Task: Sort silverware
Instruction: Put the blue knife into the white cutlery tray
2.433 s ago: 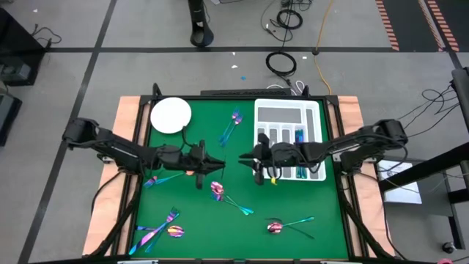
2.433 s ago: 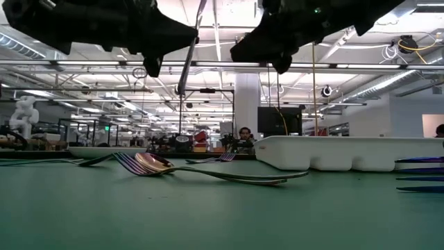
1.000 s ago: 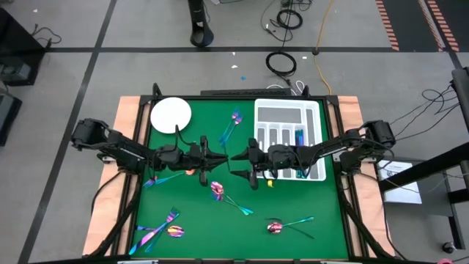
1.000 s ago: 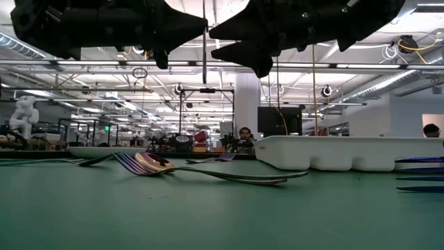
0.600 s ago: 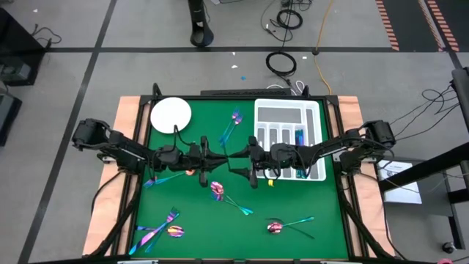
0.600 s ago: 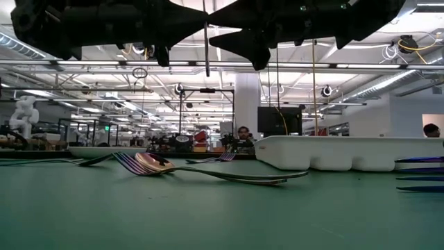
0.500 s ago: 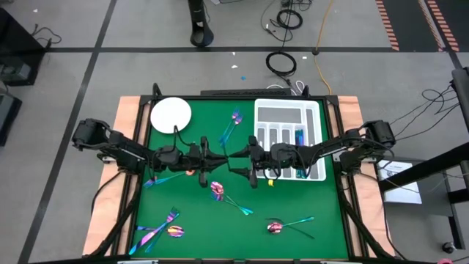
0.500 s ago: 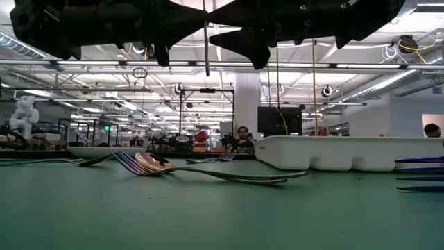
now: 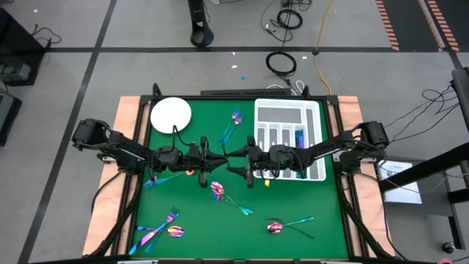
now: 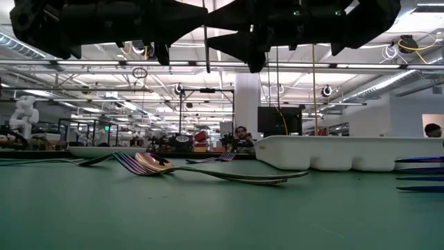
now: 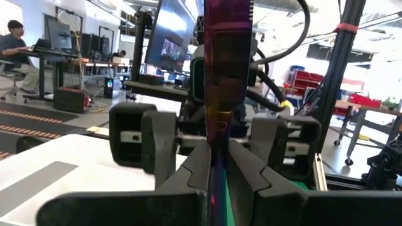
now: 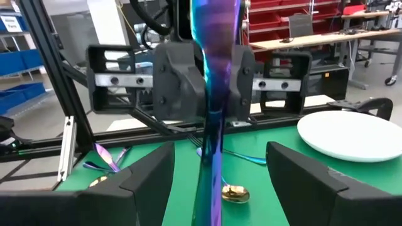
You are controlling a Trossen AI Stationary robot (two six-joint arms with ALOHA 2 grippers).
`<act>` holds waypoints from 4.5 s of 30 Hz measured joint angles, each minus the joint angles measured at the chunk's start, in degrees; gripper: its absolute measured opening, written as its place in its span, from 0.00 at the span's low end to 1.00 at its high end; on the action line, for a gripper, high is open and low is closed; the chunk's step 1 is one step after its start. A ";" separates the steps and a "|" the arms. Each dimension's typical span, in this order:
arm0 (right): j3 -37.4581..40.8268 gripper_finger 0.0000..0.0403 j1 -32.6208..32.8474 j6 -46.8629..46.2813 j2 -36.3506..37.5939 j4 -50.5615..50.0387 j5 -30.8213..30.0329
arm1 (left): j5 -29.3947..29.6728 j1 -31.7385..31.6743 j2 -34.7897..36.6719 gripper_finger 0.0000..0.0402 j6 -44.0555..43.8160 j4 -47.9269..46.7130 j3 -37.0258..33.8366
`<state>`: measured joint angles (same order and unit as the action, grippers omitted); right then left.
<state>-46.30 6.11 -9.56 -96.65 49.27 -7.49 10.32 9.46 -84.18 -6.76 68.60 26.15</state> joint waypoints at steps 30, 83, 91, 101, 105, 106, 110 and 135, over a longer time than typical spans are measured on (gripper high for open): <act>0.00 0.60 -0.09 -0.24 -0.47 1.30 -0.20 | -1.22 0.08 -2.70 0.07 -0.89 -0.10 1.70; 0.02 0.03 -0.20 0.17 2.43 -11.93 -0.19 | 2.55 -0.90 -5.62 0.31 0.54 -8.53 4.11; 0.00 0.02 -0.17 -2.24 7.90 -19.33 -3.83 | 6.48 -0.85 1.86 0.46 2.73 -22.39 4.05; 0.00 0.02 -4.07 -20.20 13.20 -42.17 -7.91 | 15.84 3.78 22.06 0.47 2.64 -49.57 4.07; 0.00 0.02 -7.11 -28.24 19.78 -54.29 -7.10 | 20.78 7.55 27.76 0.47 2.68 -54.51 4.07; 0.00 0.02 -7.87 -30.12 21.47 -57.83 -7.07 | 21.90 8.48 28.79 0.47 2.70 -55.61 4.07; -0.02 0.03 -11.50 -38.44 27.31 -74.12 -4.52 | 24.87 11.24 31.05 0.47 3.75 -56.48 4.07; 5.29 0.04 -20.56 -60.19 28.08 -102.93 7.06 | 24.73 13.19 32.09 0.47 4.62 -55.89 4.07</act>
<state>-41.02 -14.45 -69.75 -68.58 -53.66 -0.42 35.05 22.65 -52.10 -2.14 12.71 30.22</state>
